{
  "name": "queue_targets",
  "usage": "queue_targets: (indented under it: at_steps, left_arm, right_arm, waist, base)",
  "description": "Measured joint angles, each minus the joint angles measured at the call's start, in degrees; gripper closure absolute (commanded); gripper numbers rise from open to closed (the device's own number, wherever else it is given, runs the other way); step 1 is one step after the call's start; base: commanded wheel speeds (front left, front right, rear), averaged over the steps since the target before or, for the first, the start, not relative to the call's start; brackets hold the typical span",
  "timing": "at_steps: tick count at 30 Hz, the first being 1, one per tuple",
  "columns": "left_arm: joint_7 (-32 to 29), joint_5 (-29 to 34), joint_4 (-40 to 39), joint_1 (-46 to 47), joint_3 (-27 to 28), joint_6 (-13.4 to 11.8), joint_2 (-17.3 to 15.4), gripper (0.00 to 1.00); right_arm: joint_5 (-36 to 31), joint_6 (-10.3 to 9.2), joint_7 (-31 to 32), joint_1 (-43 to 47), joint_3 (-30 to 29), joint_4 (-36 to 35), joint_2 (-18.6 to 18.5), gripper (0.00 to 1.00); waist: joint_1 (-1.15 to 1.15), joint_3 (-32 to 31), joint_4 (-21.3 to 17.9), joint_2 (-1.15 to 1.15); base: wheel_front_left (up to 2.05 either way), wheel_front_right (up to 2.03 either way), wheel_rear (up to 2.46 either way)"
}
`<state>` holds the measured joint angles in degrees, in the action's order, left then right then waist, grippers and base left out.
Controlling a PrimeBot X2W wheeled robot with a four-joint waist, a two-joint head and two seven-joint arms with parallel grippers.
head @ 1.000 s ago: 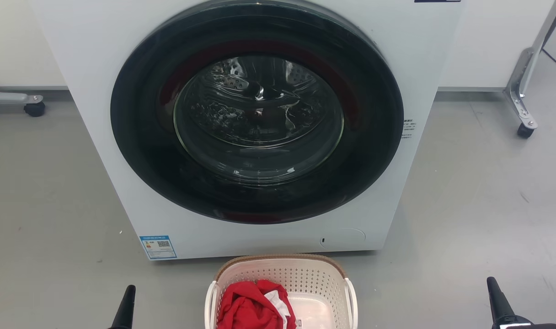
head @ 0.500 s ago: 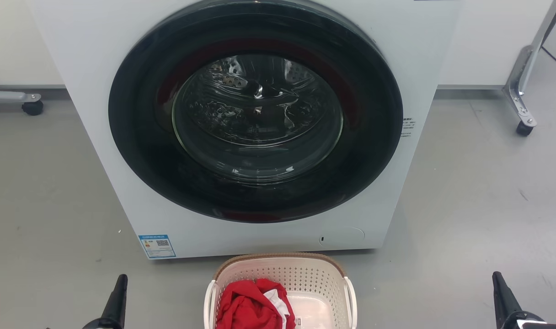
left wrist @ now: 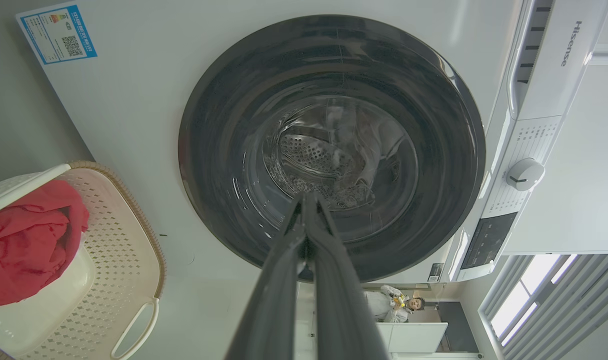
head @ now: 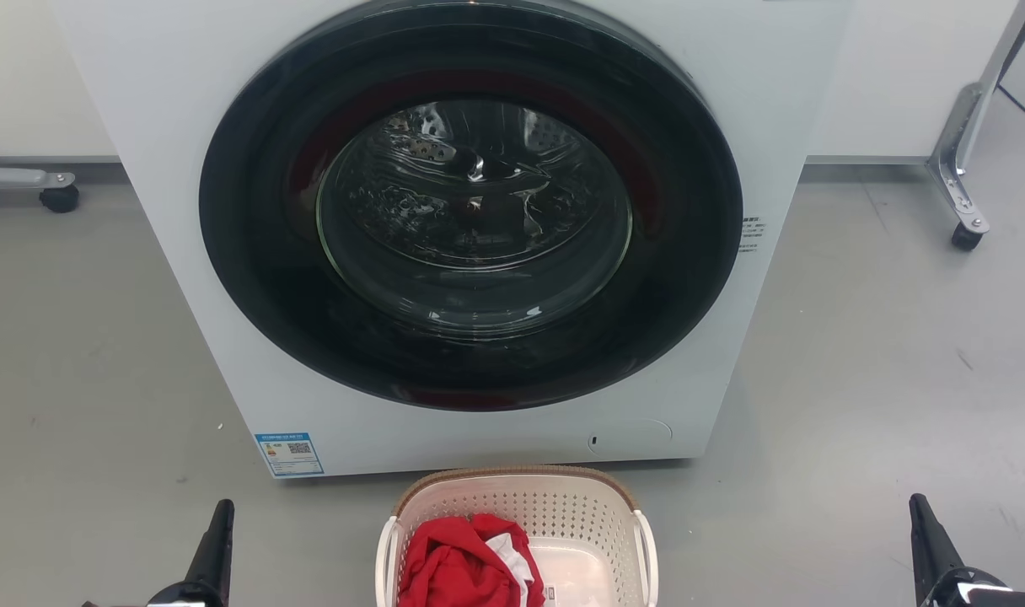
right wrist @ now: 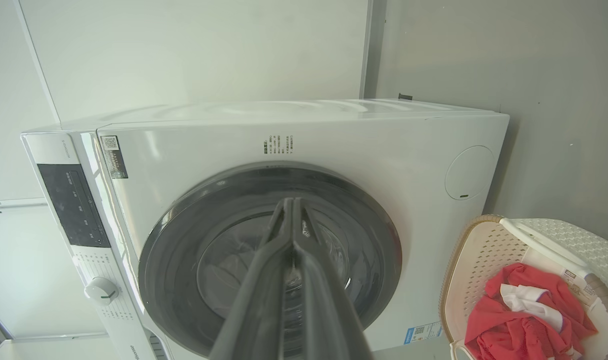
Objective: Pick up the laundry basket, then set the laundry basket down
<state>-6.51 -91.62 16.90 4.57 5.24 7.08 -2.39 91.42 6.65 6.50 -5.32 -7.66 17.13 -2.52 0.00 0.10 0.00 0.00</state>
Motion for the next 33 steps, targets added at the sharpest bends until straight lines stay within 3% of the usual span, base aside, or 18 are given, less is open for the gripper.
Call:
queue_targets:
  at_steps: [33]
  left_arm:
    - [0.0,-0.01,0.03,0.0,-0.01,0.0,0.01,1.0]
  right_arm:
    - [0.0,0.26,0.0,0.0,0.01,0.0,0.02,1.0]
  waist:
    - [0.0,0.0,0.0,0.0]
  base:
    - [0.0,0.0,0.0]
